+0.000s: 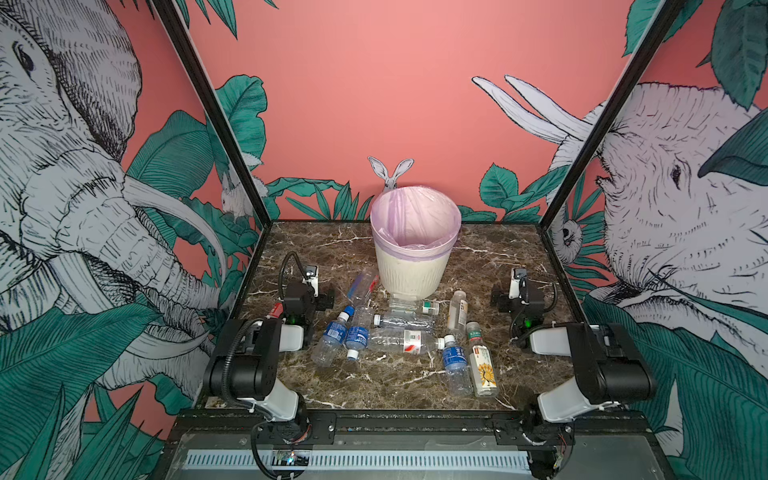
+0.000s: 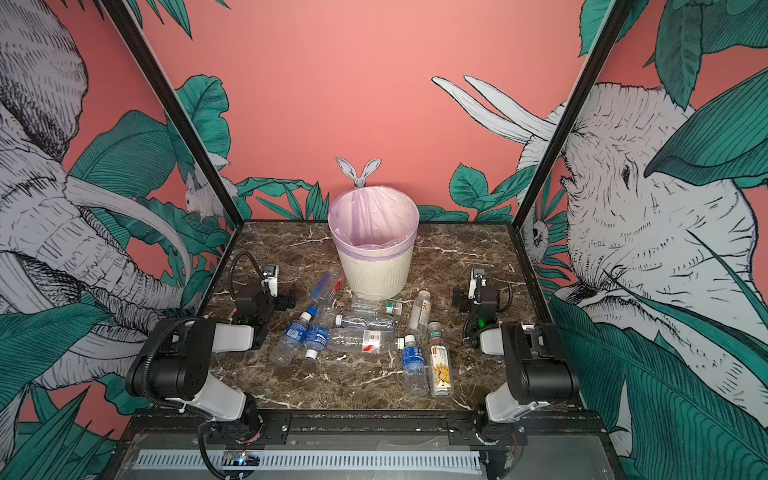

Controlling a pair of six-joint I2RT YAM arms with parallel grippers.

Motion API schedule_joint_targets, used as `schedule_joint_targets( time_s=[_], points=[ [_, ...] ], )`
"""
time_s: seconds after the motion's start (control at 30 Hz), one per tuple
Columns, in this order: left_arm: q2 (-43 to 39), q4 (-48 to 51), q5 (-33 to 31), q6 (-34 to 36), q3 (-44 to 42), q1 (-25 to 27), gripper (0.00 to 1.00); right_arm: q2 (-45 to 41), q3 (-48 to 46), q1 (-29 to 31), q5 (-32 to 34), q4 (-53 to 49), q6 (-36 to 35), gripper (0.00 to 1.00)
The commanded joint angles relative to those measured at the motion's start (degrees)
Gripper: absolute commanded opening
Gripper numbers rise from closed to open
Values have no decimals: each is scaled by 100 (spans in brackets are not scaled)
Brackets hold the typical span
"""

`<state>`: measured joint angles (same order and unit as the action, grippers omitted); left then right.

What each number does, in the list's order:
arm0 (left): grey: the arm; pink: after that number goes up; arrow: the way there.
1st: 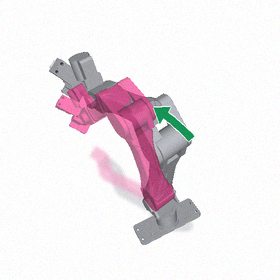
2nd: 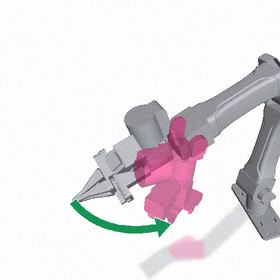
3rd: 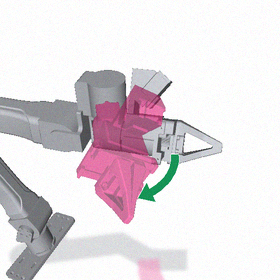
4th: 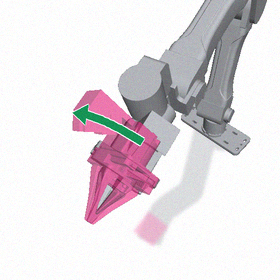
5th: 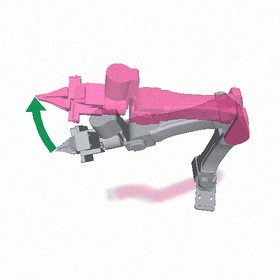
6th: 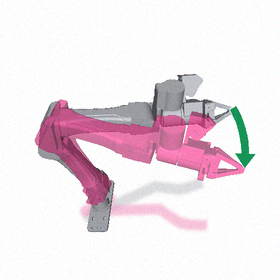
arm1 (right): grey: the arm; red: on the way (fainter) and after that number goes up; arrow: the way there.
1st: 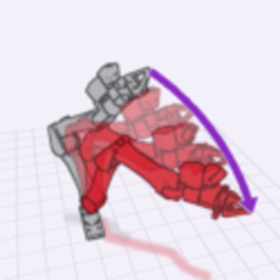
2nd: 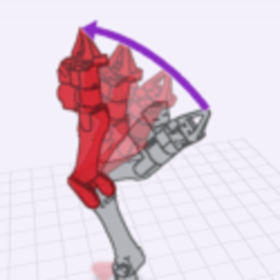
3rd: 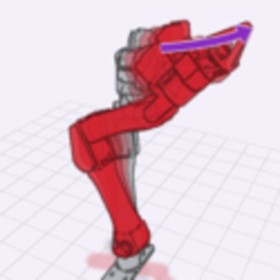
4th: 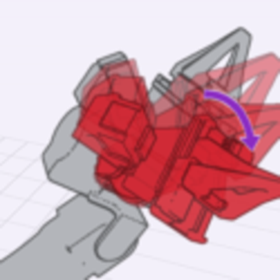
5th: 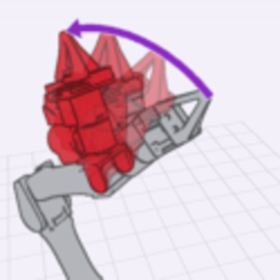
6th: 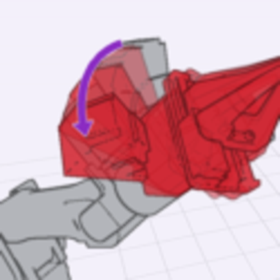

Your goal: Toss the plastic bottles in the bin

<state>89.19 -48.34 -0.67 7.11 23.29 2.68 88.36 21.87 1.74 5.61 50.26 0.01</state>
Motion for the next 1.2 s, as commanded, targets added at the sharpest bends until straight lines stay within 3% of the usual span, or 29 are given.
schedule_joint_targets(
  time_s=[0.0, 0.97, 1.1, 1.17],
  points=[
    [-24, -75, 50, 20, 66, -34, 100, 44, 67, 20, 73, 152, 8, 99],
    [-16, -86, -28, -33, 66, -50, 100, 41, 78, 11, 21, 133, 6, 99],
    [-22, -251, -523, -129, -2, -17, 100, 12, 27, 38, 159, 226, 12, 99],
    [-160, -121, -894, -200, 23, 42, 100, -160, -13, 81, 567, 144, 112, 99]
  ],
)
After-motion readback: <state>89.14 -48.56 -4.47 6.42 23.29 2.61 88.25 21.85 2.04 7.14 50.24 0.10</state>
